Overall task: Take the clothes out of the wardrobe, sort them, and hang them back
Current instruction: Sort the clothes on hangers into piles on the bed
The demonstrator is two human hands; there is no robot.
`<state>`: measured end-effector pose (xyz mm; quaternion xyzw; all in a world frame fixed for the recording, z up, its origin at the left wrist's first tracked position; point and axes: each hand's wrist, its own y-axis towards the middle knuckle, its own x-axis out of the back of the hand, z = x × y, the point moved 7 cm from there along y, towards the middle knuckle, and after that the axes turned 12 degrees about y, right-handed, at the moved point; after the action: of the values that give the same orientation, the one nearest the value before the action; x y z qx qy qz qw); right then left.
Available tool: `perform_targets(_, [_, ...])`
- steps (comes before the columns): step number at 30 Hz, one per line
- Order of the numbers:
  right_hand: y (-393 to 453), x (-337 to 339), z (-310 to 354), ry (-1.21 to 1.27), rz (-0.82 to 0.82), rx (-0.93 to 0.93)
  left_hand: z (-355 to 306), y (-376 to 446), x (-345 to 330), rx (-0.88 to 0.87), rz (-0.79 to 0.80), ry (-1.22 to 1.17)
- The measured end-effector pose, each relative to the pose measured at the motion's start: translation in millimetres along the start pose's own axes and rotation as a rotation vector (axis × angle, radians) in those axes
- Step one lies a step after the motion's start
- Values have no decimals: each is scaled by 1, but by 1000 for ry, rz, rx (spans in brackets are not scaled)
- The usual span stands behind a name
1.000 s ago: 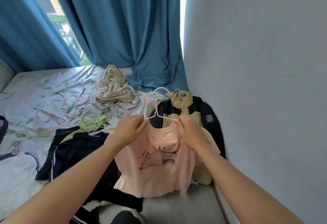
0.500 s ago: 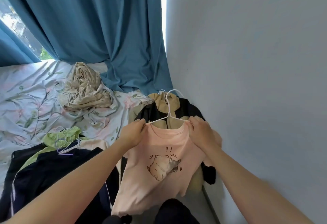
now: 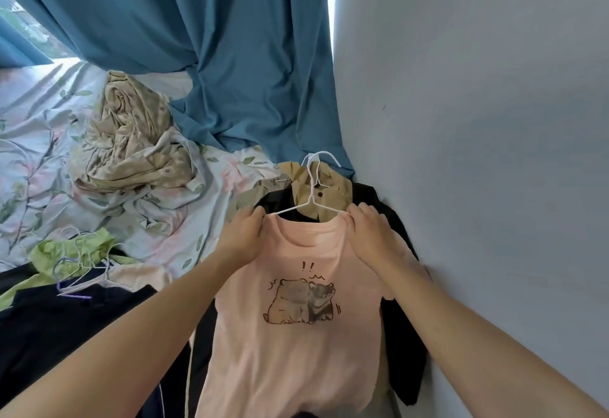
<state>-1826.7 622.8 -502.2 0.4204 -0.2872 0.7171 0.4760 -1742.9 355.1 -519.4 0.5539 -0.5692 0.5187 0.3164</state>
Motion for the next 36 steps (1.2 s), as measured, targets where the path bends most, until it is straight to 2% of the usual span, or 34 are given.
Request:
perform_targets(5, [29,-78,-39,-46,-48,-111,34,42,-74,-5,-9,130])
perform_targets(8, [10,-133,-22,-20,-5,-55,67,32,-117,10,19,147])
perform_targets(13, [-29,-229,37,25,206,104,138,-1,-155,75,23,107])
perform_targets(18, [-47,-291,120,56,279,188,215,-56,-153,126,-57,114])
perform_targets(24, [-65,-370,240,101,405,286,354,-155,-144,301,-101,151])
perform_targets(28, [-76,-433,314,82,537,284,454,-219,-153,443,-18,190])
perform_targets(31, [-83,-478,354,102,671,212,515,-260,-166,517,59,161])
perform_targets(36, [-78,-526,381,0,689,153,577,-288,-175,550,104,170])
